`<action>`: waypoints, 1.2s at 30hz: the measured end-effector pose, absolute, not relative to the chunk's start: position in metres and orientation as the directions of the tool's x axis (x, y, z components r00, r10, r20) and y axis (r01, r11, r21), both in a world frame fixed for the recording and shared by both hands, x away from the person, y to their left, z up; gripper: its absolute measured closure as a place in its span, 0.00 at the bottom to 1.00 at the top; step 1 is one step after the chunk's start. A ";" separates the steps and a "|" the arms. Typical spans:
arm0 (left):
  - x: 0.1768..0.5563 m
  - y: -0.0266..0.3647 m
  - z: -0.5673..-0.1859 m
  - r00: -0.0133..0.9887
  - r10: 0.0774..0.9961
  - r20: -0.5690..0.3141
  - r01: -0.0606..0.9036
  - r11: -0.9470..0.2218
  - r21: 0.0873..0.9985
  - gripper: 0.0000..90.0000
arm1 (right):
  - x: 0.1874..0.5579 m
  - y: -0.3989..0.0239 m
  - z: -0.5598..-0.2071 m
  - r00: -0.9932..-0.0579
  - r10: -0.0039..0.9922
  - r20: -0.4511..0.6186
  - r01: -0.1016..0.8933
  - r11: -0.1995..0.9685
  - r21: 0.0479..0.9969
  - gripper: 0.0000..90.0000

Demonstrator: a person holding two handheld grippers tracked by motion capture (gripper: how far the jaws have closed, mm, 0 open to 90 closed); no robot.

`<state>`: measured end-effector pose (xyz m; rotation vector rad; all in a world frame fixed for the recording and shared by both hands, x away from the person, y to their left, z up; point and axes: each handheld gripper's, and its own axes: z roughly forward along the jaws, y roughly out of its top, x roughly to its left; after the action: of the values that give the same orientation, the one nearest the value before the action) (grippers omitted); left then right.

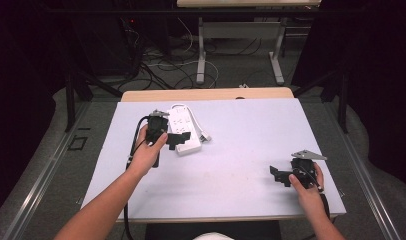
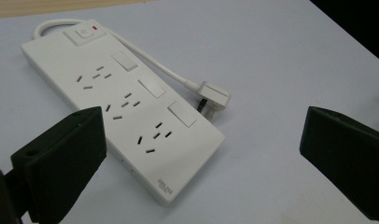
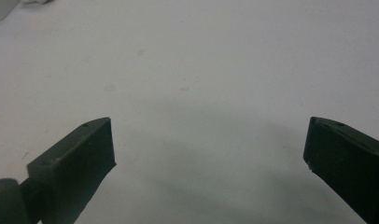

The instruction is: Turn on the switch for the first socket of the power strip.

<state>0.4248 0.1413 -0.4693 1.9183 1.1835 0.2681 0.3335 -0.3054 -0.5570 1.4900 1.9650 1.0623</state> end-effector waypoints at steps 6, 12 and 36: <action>0.409 0.157 -0.467 0.527 0.818 -0.231 0.620 -0.184 0.763 0.02 | 0.333 -0.305 -0.556 -0.321 0.942 0.097 0.596 0.122 0.794 0.00; 0.396 0.173 -0.473 0.510 0.824 -0.246 0.612 -0.147 0.777 0.02 | 0.333 -0.303 -0.555 -0.325 0.940 0.104 0.595 0.118 0.795 0.00; 0.351 0.229 -0.500 0.417 0.869 -0.267 0.635 -0.067 0.770 0.02 | 0.332 -0.300 -0.554 -0.330 0.939 0.096 0.592 0.126 0.796 0.00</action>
<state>0.3515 0.2286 -0.5003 1.7850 1.3003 0.3317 0.3319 -0.3000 -0.5543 1.4751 1.9788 1.0745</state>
